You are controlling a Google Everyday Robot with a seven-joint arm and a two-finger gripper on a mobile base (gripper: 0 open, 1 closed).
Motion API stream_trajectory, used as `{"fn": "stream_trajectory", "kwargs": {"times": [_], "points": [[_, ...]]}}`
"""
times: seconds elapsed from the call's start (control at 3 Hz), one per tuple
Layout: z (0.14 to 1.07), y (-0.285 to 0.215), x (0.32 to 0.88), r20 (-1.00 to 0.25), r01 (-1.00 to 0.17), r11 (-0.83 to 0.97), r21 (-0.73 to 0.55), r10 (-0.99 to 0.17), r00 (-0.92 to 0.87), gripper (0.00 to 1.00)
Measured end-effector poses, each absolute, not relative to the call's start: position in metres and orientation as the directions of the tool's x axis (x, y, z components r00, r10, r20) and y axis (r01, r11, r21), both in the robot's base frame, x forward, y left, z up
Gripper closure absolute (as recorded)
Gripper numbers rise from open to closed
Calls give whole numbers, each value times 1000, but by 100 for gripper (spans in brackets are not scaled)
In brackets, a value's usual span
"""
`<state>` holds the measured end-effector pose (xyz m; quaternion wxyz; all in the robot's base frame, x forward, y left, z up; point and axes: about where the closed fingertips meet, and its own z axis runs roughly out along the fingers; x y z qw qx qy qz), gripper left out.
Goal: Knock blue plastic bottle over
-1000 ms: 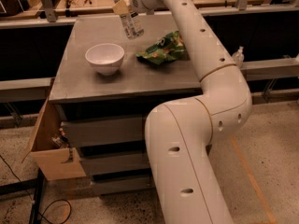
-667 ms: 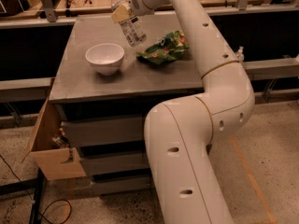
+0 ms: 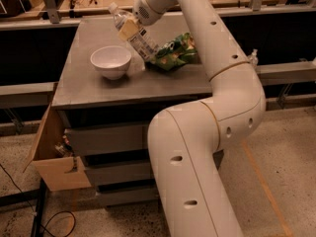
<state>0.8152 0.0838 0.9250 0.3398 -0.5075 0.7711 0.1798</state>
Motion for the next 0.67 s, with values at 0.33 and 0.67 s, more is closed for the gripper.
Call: {"fn": "stream_trajectory", "kwargs": {"times": [0.33, 0.67], "points": [[903, 86, 798, -648, -943, 328, -60, -732, -213, 100], [893, 84, 794, -618, -953, 298, -62, -761, -198, 82]]}}
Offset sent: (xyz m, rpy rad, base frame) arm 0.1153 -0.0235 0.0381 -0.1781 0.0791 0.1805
